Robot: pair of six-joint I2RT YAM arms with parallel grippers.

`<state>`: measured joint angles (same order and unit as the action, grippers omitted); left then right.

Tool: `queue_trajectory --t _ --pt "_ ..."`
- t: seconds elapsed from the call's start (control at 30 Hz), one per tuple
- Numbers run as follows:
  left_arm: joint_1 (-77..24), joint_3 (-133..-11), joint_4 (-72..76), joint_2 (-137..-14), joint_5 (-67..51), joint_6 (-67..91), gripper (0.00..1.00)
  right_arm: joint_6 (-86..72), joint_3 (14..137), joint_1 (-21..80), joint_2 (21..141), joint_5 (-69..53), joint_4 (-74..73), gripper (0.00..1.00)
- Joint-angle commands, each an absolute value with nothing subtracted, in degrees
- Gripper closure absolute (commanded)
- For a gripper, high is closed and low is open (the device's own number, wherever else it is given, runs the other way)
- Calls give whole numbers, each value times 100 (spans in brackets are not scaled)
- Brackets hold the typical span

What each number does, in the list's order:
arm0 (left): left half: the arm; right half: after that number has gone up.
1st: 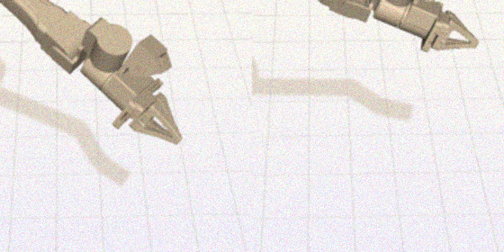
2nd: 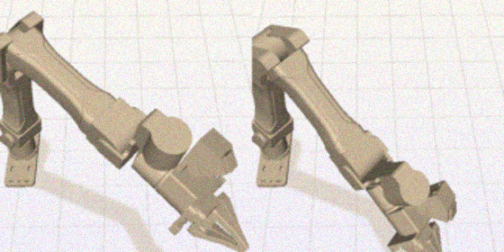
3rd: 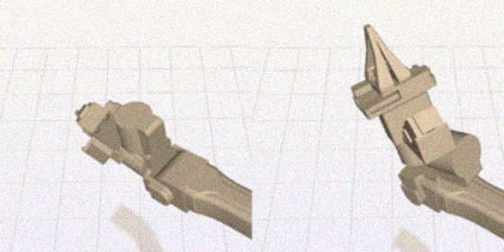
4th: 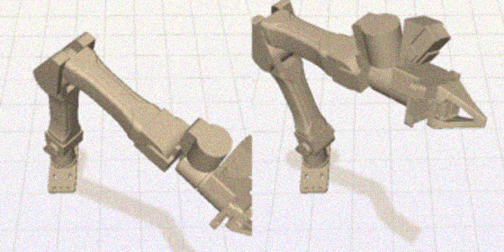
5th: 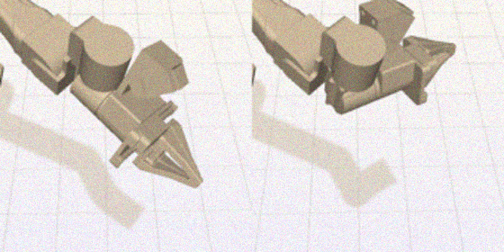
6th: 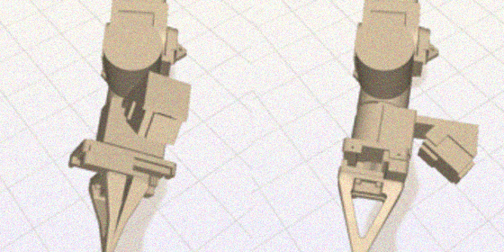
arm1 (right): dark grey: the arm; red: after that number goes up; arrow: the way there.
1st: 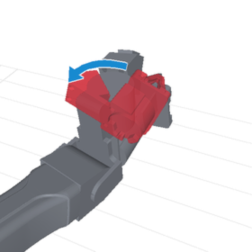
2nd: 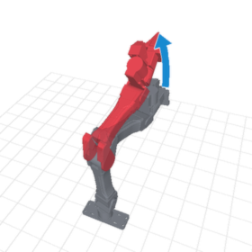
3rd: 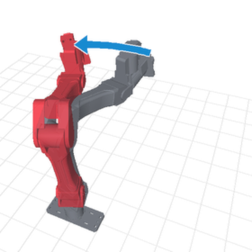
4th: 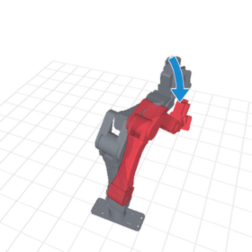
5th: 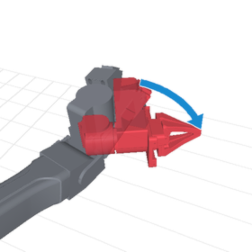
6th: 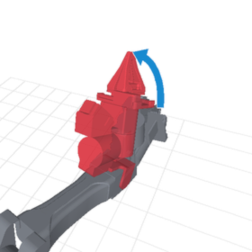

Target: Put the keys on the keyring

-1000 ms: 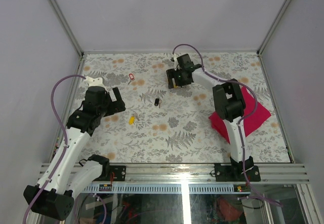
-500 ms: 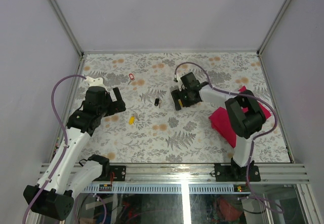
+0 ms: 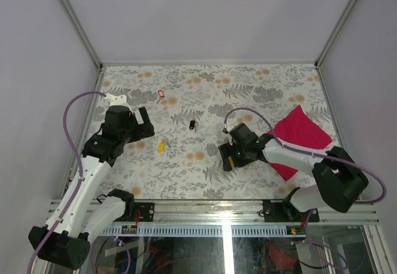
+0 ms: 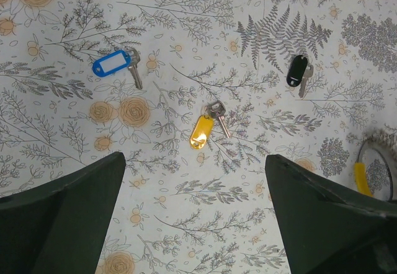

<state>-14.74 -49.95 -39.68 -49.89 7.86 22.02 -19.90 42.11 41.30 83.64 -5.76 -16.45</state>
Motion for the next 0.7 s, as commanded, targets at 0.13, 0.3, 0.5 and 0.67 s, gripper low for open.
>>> queue_trajectory --t 0.13,0.3,0.5,0.67 --pt "-1516 -4953 -3693 -5062 707 2127 0 -2371 4620 4219 6816 159 -2633 20" --pt "-1520 -4949 -3695 -5038 723 2126 0 -2281 5027 4219 6831 962 -2770 20" --pt "-1521 -4953 -3699 -5019 720 2127 0 -2142 5545 4219 7437 651 -3095 21" --pt "-1519 -4948 -3695 -5021 686 2117 0 -2316 5715 4217 7789 621 -3388 37"
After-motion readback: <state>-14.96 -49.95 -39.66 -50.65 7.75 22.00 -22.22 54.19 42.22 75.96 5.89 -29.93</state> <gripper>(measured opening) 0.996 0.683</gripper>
